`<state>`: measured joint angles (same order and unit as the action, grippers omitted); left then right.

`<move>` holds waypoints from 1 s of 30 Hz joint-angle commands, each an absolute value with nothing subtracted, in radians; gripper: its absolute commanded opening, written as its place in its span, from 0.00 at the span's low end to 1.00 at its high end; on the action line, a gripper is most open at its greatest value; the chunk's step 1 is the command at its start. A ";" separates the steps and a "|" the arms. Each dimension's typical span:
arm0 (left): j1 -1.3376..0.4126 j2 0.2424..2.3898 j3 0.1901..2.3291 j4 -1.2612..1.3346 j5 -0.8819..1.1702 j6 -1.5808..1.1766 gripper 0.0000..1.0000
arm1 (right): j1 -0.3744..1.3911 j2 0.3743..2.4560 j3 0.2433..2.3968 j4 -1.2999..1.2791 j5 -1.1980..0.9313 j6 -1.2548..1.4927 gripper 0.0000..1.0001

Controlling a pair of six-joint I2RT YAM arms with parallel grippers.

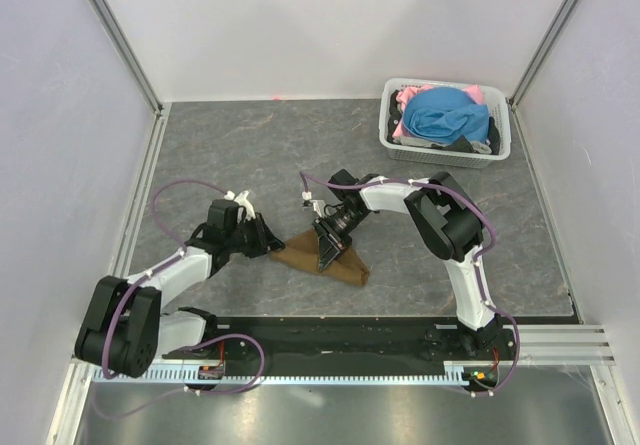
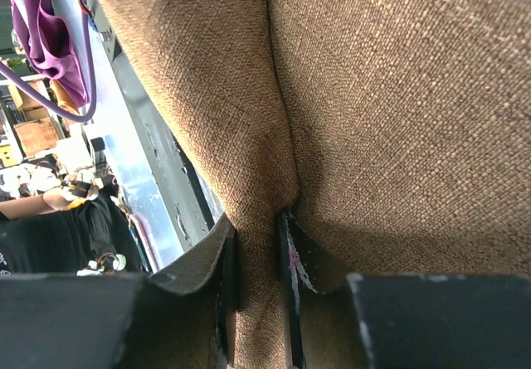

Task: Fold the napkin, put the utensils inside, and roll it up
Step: Roll the napkin with the utensil

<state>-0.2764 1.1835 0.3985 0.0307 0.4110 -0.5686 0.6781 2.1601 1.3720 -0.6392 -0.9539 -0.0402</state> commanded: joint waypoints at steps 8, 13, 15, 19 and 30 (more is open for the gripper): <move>-0.278 1.379 0.446 0.022 0.471 -0.555 0.02 | 0.666 2.145 1.388 -0.650 -0.809 -0.037 0.37; -0.285 1.465 0.497 -0.032 0.466 -0.551 0.02 | 0.666 2.047 1.379 -0.630 -0.692 -0.008 0.55; -0.285 1.479 0.508 -0.046 0.463 -0.548 0.02 | 0.669 1.996 1.376 -0.621 -0.658 -0.009 0.62; -0.287 1.514 0.540 -0.077 0.462 -0.543 0.02 | 0.704 1.899 1.341 -0.581 -0.547 -0.027 0.67; -0.287 1.534 0.580 -0.143 0.454 -0.549 0.02 | 0.975 1.654 1.125 -0.336 0.016 -0.114 0.81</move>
